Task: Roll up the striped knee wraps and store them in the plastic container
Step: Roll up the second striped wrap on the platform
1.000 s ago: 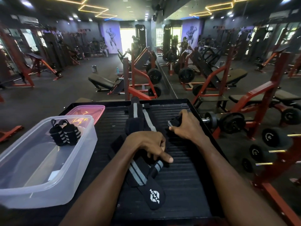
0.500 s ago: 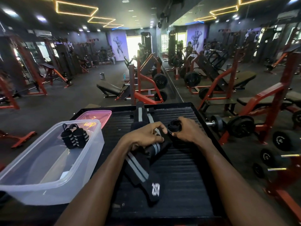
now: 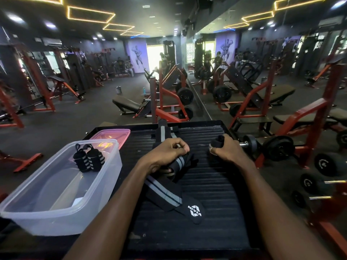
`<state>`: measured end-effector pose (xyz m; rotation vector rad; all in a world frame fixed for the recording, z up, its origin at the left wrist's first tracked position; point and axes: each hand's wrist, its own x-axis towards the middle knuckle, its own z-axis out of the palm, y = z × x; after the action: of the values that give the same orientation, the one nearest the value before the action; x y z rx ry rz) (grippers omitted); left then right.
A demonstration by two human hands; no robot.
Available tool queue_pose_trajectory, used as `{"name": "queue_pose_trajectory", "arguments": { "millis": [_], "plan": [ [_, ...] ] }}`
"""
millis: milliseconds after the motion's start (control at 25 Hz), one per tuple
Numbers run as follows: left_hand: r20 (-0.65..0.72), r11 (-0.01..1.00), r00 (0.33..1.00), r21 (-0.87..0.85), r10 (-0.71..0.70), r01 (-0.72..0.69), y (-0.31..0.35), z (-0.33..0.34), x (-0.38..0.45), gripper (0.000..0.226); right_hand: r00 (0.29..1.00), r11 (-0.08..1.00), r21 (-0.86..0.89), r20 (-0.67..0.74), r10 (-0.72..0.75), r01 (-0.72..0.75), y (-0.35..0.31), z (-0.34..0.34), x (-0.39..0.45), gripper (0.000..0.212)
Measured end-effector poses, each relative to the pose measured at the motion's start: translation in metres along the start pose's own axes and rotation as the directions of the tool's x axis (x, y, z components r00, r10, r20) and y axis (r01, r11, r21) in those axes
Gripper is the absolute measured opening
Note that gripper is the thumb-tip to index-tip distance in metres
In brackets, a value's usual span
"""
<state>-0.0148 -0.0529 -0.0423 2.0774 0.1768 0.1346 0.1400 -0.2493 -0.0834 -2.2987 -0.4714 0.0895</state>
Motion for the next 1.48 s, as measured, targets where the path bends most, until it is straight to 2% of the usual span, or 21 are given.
{"name": "queue_pose_trajectory", "arguments": {
  "millis": [160, 240, 400, 520, 760, 920, 1040, 1120, 1160, 1200, 1280, 1320, 1400, 1480],
  "plan": [
    [0.041, 0.999, 0.998, 0.002, -0.041, 0.041, -0.004, 0.005, 0.001, 0.014, 0.998, 1.000, 0.027, 0.062, -0.011, 0.009, 0.003, 0.003, 0.003, 0.061],
    [0.083, 0.999, 0.996, 0.032, -0.045, 0.043, -0.007, 0.008, 0.003, 0.013, 0.999, 0.999, 0.031, 0.040, -0.037, 0.036, 0.004, 0.006, 0.002, 0.059],
    [0.116, 0.996, 0.991, 0.075, -0.061, 0.052, -0.007, 0.013, 0.003, 0.013, 0.988, 0.989, 0.059, -0.092, -0.127, 0.133, 0.007, 0.011, 0.005, 0.029],
    [0.149, 0.989, 0.985, 0.130, -0.091, 0.071, -0.005, 0.015, 0.004, 0.015, 0.986, 0.987, 0.065, -0.081, -0.145, 0.150, 0.011, 0.015, 0.007, 0.013],
    [0.262, 0.957, 0.953, 0.279, -0.153, 0.077, -0.008, 0.019, 0.009, 0.018, 0.968, 0.964, 0.092, -0.062, -0.244, 0.249, 0.013, 0.026, 0.005, 0.016],
    [0.281, 0.945, 0.948, 0.322, -0.152, 0.056, -0.005, 0.022, 0.012, 0.021, 0.963, 0.963, 0.050, -0.070, -0.260, 0.263, 0.020, 0.030, 0.002, 0.033],
    [0.282, 0.930, 0.945, 0.362, -0.167, 0.056, 0.003, 0.022, 0.009, 0.022, 0.984, 0.971, 0.167, -0.088, -0.157, 0.170, 0.020, 0.029, 0.000, 0.046],
    [0.219, 0.917, 0.970, 0.399, -0.103, 0.008, 0.004, 0.024, 0.010, 0.019, 0.990, 0.920, 0.388, -0.142, 0.008, 0.048, 0.021, 0.028, 0.003, 0.048],
    [0.158, 0.910, 0.987, 0.414, -0.043, -0.027, 0.005, 0.024, 0.011, 0.019, 0.987, 0.843, 0.537, -0.139, 0.082, 0.006, 0.019, 0.026, 0.005, 0.048],
    [0.096, 0.917, 0.995, 0.396, 0.016, -0.053, 0.005, 0.024, 0.013, 0.023, 0.987, 0.741, 0.671, -0.102, 0.126, -0.025, 0.016, 0.025, 0.008, 0.044],
    [0.058, 0.957, 0.996, 0.277, 0.072, -0.085, 0.004, 0.025, 0.020, 0.050, 0.994, 0.570, 0.817, 0.037, 0.107, -0.092, 0.007, 0.024, 0.012, 0.035],
    [0.083, 0.971, 0.993, 0.220, 0.082, -0.098, 0.005, 0.027, 0.024, 0.066, 0.991, 0.539, 0.831, 0.118, 0.071, -0.137, 0.001, 0.024, 0.010, 0.033],
    [0.151, 0.980, 0.983, 0.152, 0.108, -0.131, 0.005, 0.032, 0.031, 0.088, 0.968, 0.545, 0.814, 0.249, -0.018, -0.199, -0.008, 0.026, 0.005, 0.030],
    [0.175, 0.983, 0.975, 0.102, 0.134, -0.153, 0.000, 0.037, 0.038, 0.093, 0.936, 0.579, 0.789, 0.333, -0.119, -0.207, -0.014, 0.029, 0.000, 0.027]
  ]
}}
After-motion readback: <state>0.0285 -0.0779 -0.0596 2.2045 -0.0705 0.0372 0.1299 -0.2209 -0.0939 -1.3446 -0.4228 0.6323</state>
